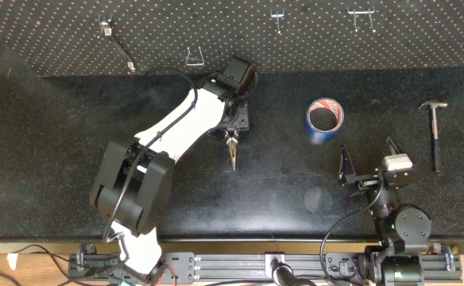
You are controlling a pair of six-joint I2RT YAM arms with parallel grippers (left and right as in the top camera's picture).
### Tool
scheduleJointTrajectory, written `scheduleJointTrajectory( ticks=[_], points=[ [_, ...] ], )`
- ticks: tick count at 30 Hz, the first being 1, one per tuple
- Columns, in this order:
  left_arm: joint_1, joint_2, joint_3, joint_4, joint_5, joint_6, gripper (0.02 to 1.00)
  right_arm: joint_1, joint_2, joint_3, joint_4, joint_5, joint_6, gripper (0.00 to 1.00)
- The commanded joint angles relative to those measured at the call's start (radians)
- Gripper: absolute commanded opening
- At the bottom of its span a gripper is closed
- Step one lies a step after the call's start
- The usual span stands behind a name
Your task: Place Tools Onto Pegboard
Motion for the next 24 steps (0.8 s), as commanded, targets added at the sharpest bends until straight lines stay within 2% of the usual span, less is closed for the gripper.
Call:
scheduleJointTrajectory(
  ticks=[1,17,18,19,20,21,22,24],
  points=[
    [-0.001,0.026,-0.005,0.0,-0.004,0.003,0.573,0.006,-0.007,-0.003,-0.003,-0.005,0.008,0.978],
    [-0.001,0.026,-0.005,0.0,-0.004,0.003,0.452,0.006,-0.007,-0.003,-0.003,-0.005,0.008,0.98],
    [-0.001,0.026,-0.005,0.0,-0.004,0.003,0.426,0.006,-0.007,-0.003,-0.003,-0.005,0.008,0.978],
    [-0.001,0.026,-0.005,0.0,-0.003,0.003,0.349,0.006,-0.007,-0.003,-0.003,-0.005,0.008,0.978],
    [-0.001,0.026,-0.005,0.0,-0.002,0.003,0.237,0.006,-0.007,-0.003,-0.003,-0.005,0.008,0.978],
    [-0.001,0.026,-0.005,-0.002,0.001,0.003,0.073,0.006,-0.007,-0.003,-0.003,-0.005,0.008,0.978],
    [-0.001,0.026,-0.005,-0.006,0.001,0.002,0.029,0.006,-0.007,-0.003,-0.003,-0.005,0.008,0.978],
    [-0.001,0.025,-0.005,-0.029,-0.017,0.003,0.029,0.006,-0.007,-0.003,-0.003,-0.005,0.008,0.978]
  ],
)
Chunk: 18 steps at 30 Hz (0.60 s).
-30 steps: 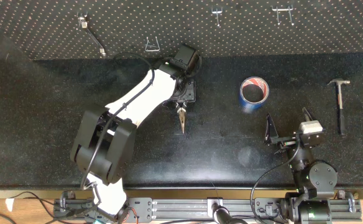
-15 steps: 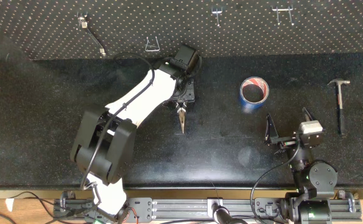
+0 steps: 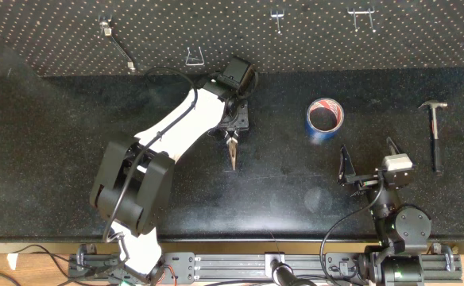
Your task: Place Tools Onto Pegboard
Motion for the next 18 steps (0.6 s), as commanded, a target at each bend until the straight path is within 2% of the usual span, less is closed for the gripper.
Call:
scheduleJointTrajectory(
  ticks=[1,3,5,8,12,16,18],
  points=[
    [-0.002,0.023,-0.005,-0.035,-0.015,-0.004,0.029,0.006,-0.007,-0.003,-0.003,-0.005,0.008,0.978],
    [-0.01,0.005,-0.005,-0.038,-0.02,-0.027,0.029,0.006,-0.007,-0.003,-0.003,-0.005,0.008,0.978],
    [-0.016,-0.042,-0.005,-0.055,-0.063,-0.027,0.027,0.006,-0.007,-0.003,-0.003,-0.005,0.008,0.978],
    [-0.014,-0.219,-0.006,-0.122,-0.177,-0.027,0.027,0.006,-0.007,-0.003,-0.003,-0.005,0.008,0.978],
    [-0.014,-0.449,-0.043,-0.175,-0.276,-0.024,0.027,0.006,-0.007,-0.003,-0.003,-0.005,0.008,0.978],
    [0.017,-0.738,-0.241,-0.156,-0.314,-0.028,0.025,0.006,-0.007,-0.003,-0.003,-0.005,0.008,0.978],
    [0.067,-0.865,-0.385,-0.071,-0.331,-0.027,0.025,0.006,-0.007,-0.003,-0.003,-0.005,0.008,0.978]
  ],
)
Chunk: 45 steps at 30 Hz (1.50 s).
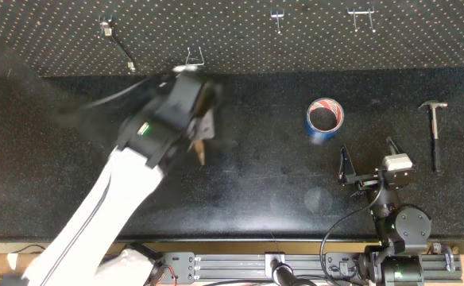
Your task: Place Tools Onto Pegboard
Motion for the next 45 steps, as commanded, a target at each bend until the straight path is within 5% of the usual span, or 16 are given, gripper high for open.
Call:
scheduleJointTrajectory(
  ticks=[1,9,19,45],
  points=[
    [0.082,-0.233,-0.284,0.157,-0.111,-0.012,0.027,0.006,-0.007,-0.003,-0.003,-0.005,0.008,0.978],
    [0.084,-0.09,-0.32,0.806,-0.357,0.231,0.027,0.006,-0.007,-0.003,-0.003,-0.005,0.008,0.978],
    [0.122,0.147,-0.32,1.419,-0.277,0.389,0.027,0.006,-0.007,-0.003,-0.003,-0.005,0.008,0.978],
    [0.148,0.348,-0.32,1.561,-0.161,0.388,0.029,0.006,-0.007,-0.003,-0.003,-0.005,0.008,0.978]
  ],
)
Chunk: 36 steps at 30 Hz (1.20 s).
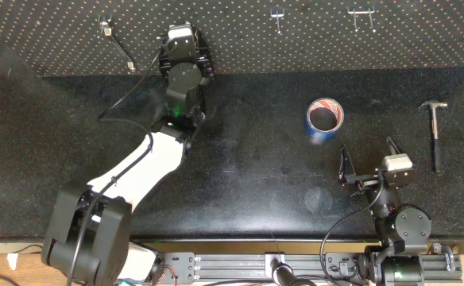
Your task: Place Tools Onto Pegboard
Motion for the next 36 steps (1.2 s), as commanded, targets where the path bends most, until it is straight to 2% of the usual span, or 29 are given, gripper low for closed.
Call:
scheduleJointTrajectory(
  ticks=[1,8,9,10,13,22,23,27,29,30,36],
  points=[
    [0.023,0.031,0.019,0.027,0.031,0.012,0.027,0.006,-0.007,-0.003,-0.003,-0.005,0.008,0.978],
    [0.025,0.038,0.019,0.032,0.033,0.012,0.029,0.006,-0.007,-0.003,-0.003,-0.005,0.008,0.976],
    [0.025,0.038,0.019,0.032,0.033,0.012,0.095,0.006,-0.007,-0.003,-0.003,-0.005,0.008,0.978],
    [0.025,0.039,0.019,0.032,0.033,0.012,0.099,0.006,-0.007,-0.003,-0.003,-0.005,0.008,0.978],
    [0.024,0.039,0.019,0.032,0.033,0.012,0.318,0.006,-0.007,-0.003,-0.003,-0.005,0.008,0.978],
    [0.025,0.04,0.019,0.032,0.033,0.012,0.599,0.006,-0.007,-0.003,-0.003,-0.005,0.008,0.976],
    [0.025,0.04,0.019,0.032,0.033,0.012,0.663,0.006,-0.007,-0.003,-0.003,-0.005,0.008,0.978],
    [0.024,0.04,0.019,0.032,0.033,0.012,0.794,0.006,-0.007,-0.003,-0.003,-0.005,0.008,0.978],
    [0.024,0.04,0.019,0.032,0.033,0.012,0.895,0.006,-0.007,-0.003,-0.003,-0.005,0.008,0.978],
    [0.024,0.04,0.019,0.032,0.033,0.012,0.989,0.006,-0.007,-0.003,-0.003,-0.005,0.008,0.978],
    [0.025,0.015,0.019,0.032,0.033,0.013,0.996,0.006,-0.007,-0.003,-0.003,-0.005,0.008,0.978]
  ],
)
